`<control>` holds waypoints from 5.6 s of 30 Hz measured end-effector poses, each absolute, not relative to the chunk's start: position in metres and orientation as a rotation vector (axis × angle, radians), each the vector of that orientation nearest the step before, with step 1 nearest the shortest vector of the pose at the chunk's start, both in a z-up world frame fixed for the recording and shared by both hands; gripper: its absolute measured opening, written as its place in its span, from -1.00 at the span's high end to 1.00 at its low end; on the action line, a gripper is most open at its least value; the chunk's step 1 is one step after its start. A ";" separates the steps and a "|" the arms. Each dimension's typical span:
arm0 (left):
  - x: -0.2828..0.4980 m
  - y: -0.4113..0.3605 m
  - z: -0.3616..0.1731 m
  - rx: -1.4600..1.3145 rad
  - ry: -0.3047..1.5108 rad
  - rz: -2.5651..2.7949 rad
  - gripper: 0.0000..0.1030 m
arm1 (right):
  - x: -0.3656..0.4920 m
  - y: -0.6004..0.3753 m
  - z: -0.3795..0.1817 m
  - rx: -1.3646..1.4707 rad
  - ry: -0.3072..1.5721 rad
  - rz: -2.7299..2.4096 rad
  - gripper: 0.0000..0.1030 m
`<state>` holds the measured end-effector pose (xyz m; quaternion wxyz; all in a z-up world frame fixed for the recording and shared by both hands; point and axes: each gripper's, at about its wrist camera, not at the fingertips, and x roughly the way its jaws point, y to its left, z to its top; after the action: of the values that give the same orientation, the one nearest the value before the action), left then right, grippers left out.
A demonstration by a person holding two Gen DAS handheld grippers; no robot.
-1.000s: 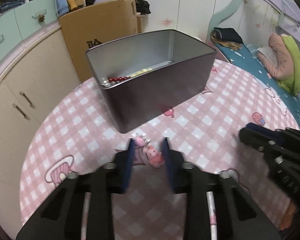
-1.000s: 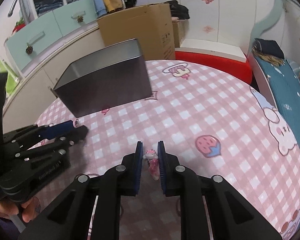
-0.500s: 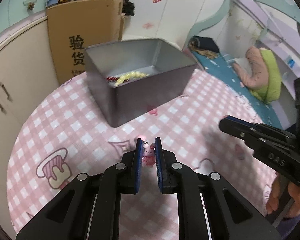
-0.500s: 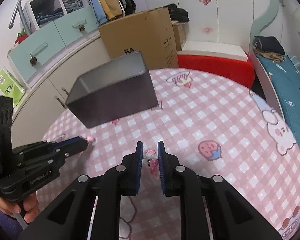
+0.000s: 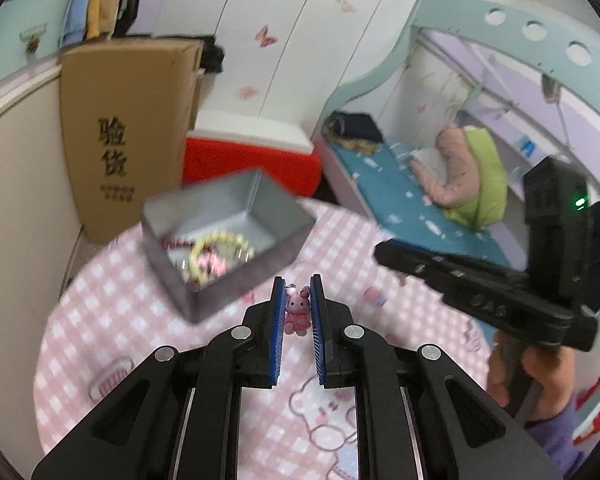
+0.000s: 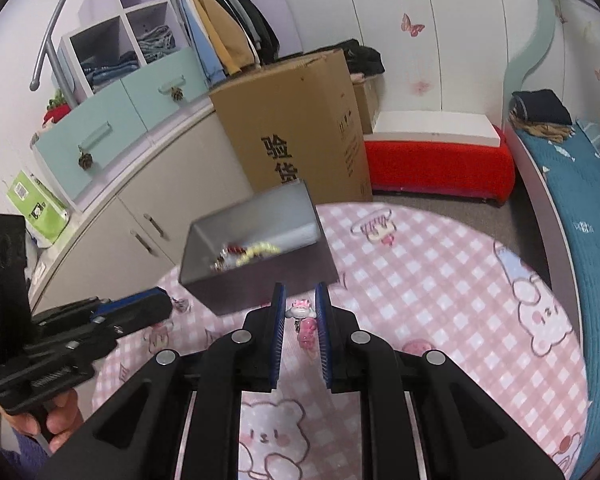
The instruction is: Organize jewelry
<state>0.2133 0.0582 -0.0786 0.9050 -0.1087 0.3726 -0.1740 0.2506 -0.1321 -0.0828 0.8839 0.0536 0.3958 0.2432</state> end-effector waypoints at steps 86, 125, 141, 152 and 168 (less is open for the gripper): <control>0.045 0.044 0.011 0.035 0.499 -0.079 -0.65 | 0.062 -0.137 0.004 0.039 0.565 0.353 -0.54; -0.058 0.025 0.064 0.070 0.122 -0.039 -0.81 | -0.052 -0.156 0.058 -0.008 0.214 0.169 -0.76; -0.046 0.026 0.061 0.061 0.133 -0.047 -0.81 | -0.043 -0.158 0.056 -0.004 0.227 0.158 -0.78; -0.043 0.026 0.056 0.074 0.111 -0.035 -0.81 | -0.036 -0.158 0.050 0.003 0.248 0.158 -0.79; -0.041 0.027 0.054 0.072 0.118 -0.038 -0.81 | -0.034 -0.158 0.047 0.005 0.253 0.159 -0.79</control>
<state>-0.0411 0.0269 0.0536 0.9974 0.0357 0.0590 -0.0188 -0.0344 -0.1578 0.0469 0.9889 0.0024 0.1261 0.0792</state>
